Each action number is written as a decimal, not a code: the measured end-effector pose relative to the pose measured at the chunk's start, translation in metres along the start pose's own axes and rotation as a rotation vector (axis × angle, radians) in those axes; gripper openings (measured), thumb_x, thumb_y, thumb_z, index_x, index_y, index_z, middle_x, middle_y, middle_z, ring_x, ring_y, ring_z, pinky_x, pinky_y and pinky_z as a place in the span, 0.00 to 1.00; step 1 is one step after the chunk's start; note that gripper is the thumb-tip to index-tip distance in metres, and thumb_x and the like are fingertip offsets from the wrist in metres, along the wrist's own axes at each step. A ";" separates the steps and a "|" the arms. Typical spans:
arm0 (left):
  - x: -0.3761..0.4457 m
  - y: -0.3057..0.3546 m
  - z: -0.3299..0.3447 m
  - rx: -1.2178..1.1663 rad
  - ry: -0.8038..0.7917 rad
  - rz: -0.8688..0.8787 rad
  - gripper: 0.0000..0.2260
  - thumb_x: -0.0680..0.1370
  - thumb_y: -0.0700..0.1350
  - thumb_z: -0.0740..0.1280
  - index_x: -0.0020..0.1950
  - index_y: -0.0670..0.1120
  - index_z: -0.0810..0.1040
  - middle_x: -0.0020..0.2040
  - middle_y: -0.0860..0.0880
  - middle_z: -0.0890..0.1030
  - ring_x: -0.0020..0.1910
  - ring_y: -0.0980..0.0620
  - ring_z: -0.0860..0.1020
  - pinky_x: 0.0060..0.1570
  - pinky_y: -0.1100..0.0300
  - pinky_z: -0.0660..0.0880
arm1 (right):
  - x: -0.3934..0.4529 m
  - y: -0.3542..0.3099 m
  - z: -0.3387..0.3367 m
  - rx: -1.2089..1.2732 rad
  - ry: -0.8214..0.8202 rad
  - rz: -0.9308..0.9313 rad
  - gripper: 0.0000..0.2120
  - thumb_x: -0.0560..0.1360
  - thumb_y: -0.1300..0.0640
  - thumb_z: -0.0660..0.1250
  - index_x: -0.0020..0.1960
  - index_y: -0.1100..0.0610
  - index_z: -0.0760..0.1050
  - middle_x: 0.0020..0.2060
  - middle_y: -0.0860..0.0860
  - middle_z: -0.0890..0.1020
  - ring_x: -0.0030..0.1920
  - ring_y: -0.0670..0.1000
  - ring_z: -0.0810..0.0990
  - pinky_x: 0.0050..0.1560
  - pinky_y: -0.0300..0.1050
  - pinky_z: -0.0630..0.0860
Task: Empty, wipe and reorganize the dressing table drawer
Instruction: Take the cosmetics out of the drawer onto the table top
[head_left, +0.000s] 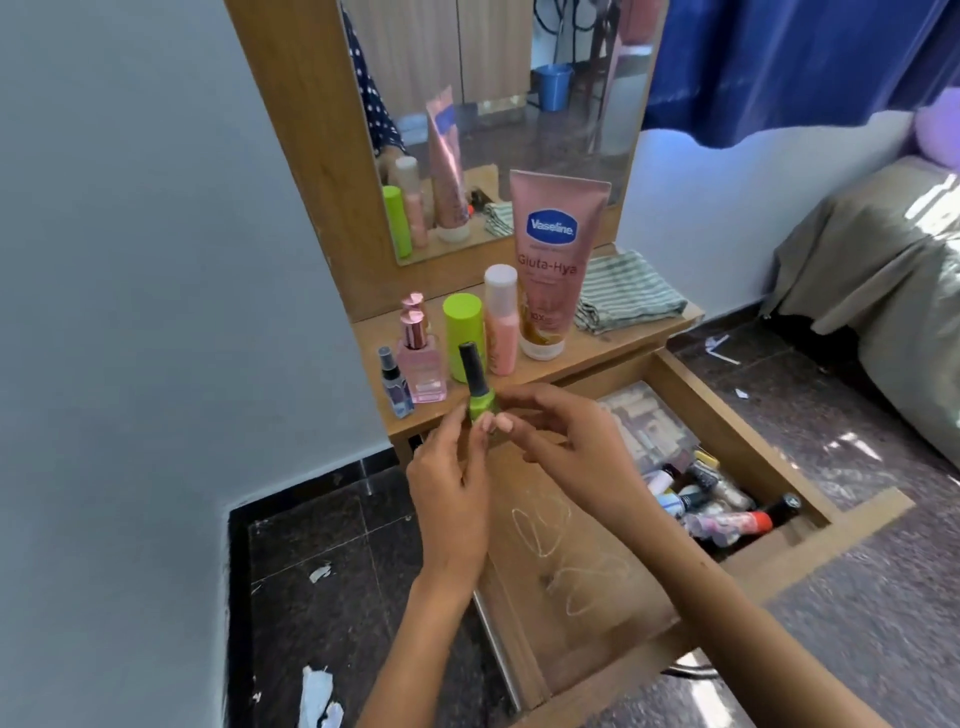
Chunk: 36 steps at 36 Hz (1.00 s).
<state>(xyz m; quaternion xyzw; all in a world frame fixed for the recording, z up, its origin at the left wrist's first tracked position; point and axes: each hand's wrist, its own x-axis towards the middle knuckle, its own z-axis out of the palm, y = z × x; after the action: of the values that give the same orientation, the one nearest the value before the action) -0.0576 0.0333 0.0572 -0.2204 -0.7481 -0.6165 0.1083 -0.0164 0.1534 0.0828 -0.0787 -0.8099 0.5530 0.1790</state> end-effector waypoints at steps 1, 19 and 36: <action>0.002 -0.001 -0.001 -0.004 0.012 0.005 0.11 0.81 0.47 0.62 0.62 0.53 0.77 0.53 0.59 0.81 0.54 0.59 0.79 0.53 0.51 0.77 | 0.004 0.001 0.000 0.034 0.012 0.004 0.11 0.74 0.56 0.71 0.56 0.51 0.79 0.48 0.44 0.85 0.47 0.42 0.83 0.46 0.40 0.80; 0.013 -0.014 0.010 0.204 0.195 0.139 0.12 0.76 0.39 0.69 0.59 0.42 0.80 0.53 0.49 0.83 0.53 0.57 0.80 0.52 0.61 0.78 | 0.022 0.014 0.021 -0.154 0.275 -0.105 0.13 0.68 0.57 0.77 0.52 0.55 0.81 0.42 0.45 0.85 0.41 0.40 0.83 0.45 0.40 0.81; -0.004 -0.022 0.016 0.298 0.098 0.163 0.24 0.75 0.30 0.66 0.69 0.45 0.70 0.69 0.47 0.72 0.69 0.55 0.69 0.63 0.51 0.73 | 0.035 0.011 0.032 -0.359 0.380 -0.091 0.10 0.71 0.50 0.73 0.51 0.50 0.81 0.41 0.43 0.85 0.38 0.41 0.83 0.41 0.47 0.81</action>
<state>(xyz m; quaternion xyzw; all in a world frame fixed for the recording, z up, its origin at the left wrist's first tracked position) -0.0626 0.0452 0.0322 -0.2313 -0.8048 -0.4978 0.2258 -0.0613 0.1413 0.0692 -0.1752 -0.8495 0.3673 0.3357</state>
